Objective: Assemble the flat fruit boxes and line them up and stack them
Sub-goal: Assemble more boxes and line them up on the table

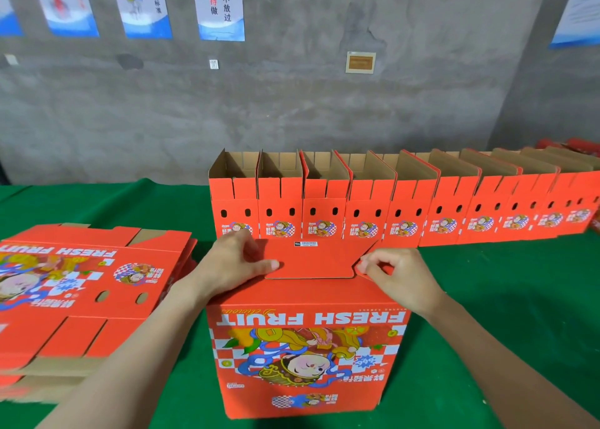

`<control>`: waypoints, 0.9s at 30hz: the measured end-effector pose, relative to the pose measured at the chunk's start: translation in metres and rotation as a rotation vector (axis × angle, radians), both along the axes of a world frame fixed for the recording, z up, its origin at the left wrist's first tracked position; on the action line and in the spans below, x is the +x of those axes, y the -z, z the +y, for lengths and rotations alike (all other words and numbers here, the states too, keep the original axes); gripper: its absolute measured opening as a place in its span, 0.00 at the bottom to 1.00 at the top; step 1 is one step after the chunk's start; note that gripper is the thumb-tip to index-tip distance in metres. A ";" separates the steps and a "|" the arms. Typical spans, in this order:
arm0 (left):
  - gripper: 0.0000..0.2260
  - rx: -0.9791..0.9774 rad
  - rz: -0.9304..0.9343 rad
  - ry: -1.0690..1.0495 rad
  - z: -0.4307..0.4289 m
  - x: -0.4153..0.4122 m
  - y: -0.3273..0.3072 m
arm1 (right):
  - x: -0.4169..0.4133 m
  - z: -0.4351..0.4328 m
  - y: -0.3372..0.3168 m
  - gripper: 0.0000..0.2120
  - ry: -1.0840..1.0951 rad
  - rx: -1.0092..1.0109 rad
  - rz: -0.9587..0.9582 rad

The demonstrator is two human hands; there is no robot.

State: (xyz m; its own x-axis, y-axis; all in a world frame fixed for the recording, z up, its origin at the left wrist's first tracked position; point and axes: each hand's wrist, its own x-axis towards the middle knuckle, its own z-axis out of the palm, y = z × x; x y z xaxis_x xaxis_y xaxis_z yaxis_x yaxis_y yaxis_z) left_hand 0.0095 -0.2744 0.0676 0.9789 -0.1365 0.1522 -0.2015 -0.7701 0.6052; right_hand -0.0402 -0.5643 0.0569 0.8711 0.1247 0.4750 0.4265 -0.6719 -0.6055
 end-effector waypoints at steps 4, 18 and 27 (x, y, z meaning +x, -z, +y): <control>0.31 0.141 0.051 -0.003 -0.002 0.004 -0.005 | 0.006 0.006 -0.013 0.03 -0.029 -0.100 -0.074; 0.41 0.471 0.113 -0.066 -0.019 0.005 -0.009 | 0.055 0.010 -0.008 0.32 0.045 -0.325 0.379; 0.41 0.465 0.096 -0.105 -0.026 0.002 -0.008 | 0.050 0.010 -0.003 0.32 0.085 -0.445 0.358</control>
State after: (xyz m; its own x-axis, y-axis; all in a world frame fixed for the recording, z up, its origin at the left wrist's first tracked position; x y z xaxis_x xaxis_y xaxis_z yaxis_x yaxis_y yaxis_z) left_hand 0.0113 -0.3001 0.0755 0.9977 -0.0680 0.0073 -0.0681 -0.9766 0.2042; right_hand 0.0096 -0.5541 0.0599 0.9836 0.1678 0.0667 0.1806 -0.9177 -0.3538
